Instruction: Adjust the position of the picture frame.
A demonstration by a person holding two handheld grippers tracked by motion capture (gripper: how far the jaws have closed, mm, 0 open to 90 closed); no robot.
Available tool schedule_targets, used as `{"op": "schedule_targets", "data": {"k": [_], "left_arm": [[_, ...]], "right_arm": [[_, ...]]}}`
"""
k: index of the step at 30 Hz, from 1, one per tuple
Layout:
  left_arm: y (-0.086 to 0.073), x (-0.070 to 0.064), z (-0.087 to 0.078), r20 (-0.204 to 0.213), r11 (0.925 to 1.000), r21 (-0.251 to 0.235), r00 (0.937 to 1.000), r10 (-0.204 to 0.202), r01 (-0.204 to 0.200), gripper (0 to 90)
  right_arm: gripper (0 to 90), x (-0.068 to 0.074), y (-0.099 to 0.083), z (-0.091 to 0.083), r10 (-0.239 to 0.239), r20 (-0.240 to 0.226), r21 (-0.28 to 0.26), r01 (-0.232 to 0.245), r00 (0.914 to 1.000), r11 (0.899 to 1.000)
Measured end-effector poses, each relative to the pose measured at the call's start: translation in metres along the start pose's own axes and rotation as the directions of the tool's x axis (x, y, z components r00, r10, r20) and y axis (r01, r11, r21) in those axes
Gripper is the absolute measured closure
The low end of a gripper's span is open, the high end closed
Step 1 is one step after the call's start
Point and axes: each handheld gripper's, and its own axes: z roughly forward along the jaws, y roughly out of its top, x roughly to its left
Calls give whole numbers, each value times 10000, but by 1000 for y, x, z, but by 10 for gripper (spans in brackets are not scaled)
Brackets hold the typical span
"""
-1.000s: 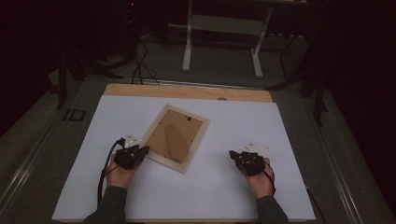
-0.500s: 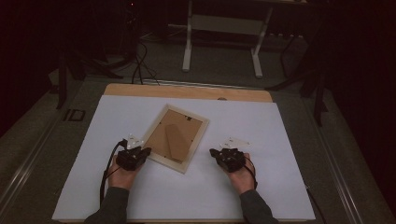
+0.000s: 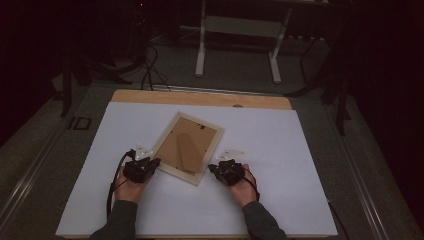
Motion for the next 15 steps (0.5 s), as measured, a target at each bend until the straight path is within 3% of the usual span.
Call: {"op": "schedule_targets", "data": {"k": [15], "left_arm": [[0, 1, -3, 24, 9998, -177, 10000, -32, 32, 899]], "right_arm": [[900, 4, -2, 9, -195, -315, 409, 208, 9993, 9989]]}}
